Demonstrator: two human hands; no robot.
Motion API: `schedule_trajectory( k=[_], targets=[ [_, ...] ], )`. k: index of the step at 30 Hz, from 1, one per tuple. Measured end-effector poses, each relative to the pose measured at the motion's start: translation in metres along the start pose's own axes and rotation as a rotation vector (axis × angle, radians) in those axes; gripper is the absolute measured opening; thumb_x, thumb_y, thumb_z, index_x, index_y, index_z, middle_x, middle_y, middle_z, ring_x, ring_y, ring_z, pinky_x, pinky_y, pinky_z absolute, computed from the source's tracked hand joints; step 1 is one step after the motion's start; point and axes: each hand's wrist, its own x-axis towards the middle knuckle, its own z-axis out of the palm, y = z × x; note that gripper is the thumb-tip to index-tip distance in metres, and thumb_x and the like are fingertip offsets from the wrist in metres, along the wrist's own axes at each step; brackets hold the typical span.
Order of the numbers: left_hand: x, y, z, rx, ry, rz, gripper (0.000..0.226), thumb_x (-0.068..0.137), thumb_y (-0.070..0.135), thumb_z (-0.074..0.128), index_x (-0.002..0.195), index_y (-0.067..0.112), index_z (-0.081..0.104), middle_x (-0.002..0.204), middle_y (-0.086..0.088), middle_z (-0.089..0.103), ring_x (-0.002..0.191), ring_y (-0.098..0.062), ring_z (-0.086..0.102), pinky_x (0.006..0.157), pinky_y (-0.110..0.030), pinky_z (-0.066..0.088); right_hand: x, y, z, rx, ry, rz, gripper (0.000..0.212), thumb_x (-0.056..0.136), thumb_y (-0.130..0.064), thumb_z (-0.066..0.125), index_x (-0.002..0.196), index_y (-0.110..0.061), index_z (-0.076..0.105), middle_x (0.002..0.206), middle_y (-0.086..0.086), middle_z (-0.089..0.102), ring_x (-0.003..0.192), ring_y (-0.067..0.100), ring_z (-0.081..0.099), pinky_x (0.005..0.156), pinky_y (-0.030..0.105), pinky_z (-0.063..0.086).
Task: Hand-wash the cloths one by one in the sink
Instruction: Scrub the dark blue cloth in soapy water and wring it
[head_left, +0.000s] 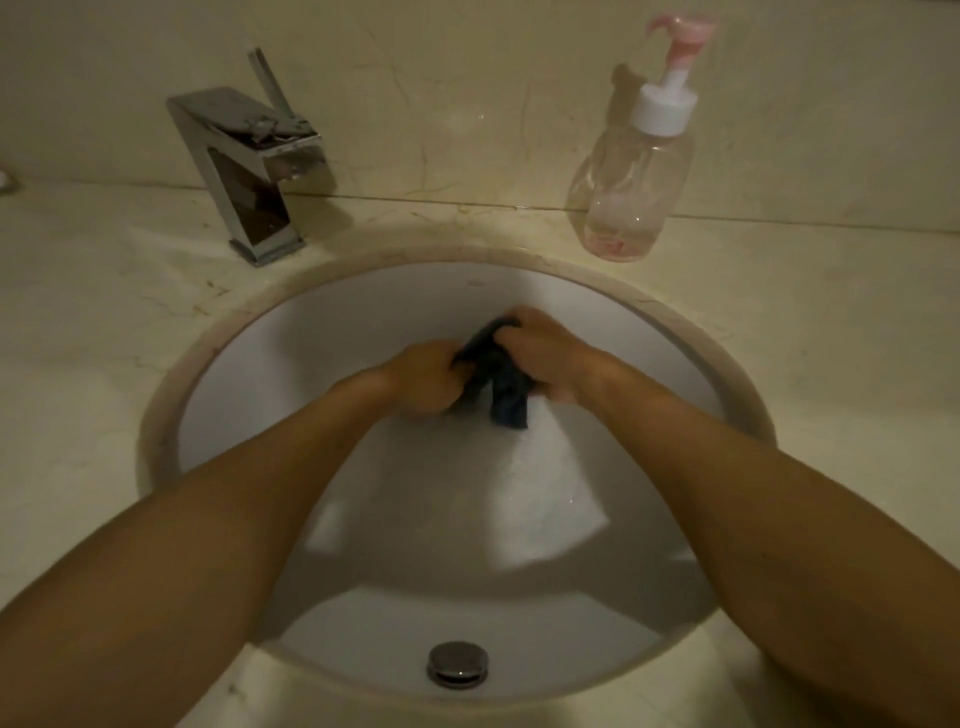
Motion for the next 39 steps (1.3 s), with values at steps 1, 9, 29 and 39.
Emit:
schedule_trajectory(
  k=[1, 9, 29, 39],
  targets=[
    [-0.001, 0.008, -0.002, -0.188, 0.048, -0.003, 0.033, 0.108, 0.029, 0.037, 0.123, 0.01, 0.06, 0.119, -0.011, 0.065, 0.106, -0.031, 0.061, 0.093, -0.041, 0.048, 0.002, -0.001, -0.002, 0.089, 0.104, 0.003, 0.021, 0.098, -0.004, 0.047, 0.112, -0.001, 0.063, 0.105, 0.024, 0.067, 0.092, 0.035, 0.069, 0.077, 0.045, 0.063],
    [-0.018, 0.039, -0.014, -0.987, 0.454, -0.188, 0.022, 0.101, 0.012, 0.044, 0.086, 0.007, 0.06, 0.065, -0.004, 0.066, 0.057, -0.018, 0.066, 0.043, -0.025, 0.051, -0.037, -0.034, 0.053, 0.324, 0.229, -0.102, 0.021, 0.107, -0.034, 0.048, 0.114, -0.015, 0.057, 0.099, 0.007, 0.069, 0.082, 0.021, 0.069, 0.058, 0.027, 0.056],
    [-0.026, 0.055, -0.009, -1.037, 0.457, -0.154, 0.024, 0.107, 0.021, 0.04, 0.108, 0.008, 0.06, 0.096, -0.016, 0.067, 0.079, -0.024, 0.066, 0.057, -0.03, 0.057, -0.053, -0.038, 0.051, 0.369, 0.346, -0.127, 0.021, 0.107, -0.03, 0.047, 0.118, -0.019, 0.062, 0.106, 0.004, 0.068, 0.097, 0.022, 0.068, 0.083, 0.038, 0.06],
    [-0.027, 0.053, -0.012, -1.109, 0.435, -0.137, 0.022, 0.106, 0.014, 0.041, 0.104, 0.006, 0.062, 0.09, -0.012, 0.067, 0.075, -0.022, 0.069, 0.049, -0.023, 0.053, -0.052, -0.038, 0.049, 0.28, 0.369, -0.193, 0.019, 0.109, -0.03, 0.044, 0.115, -0.019, 0.059, 0.098, 0.001, 0.066, 0.088, 0.017, 0.067, 0.078, 0.033, 0.059]
  ],
)
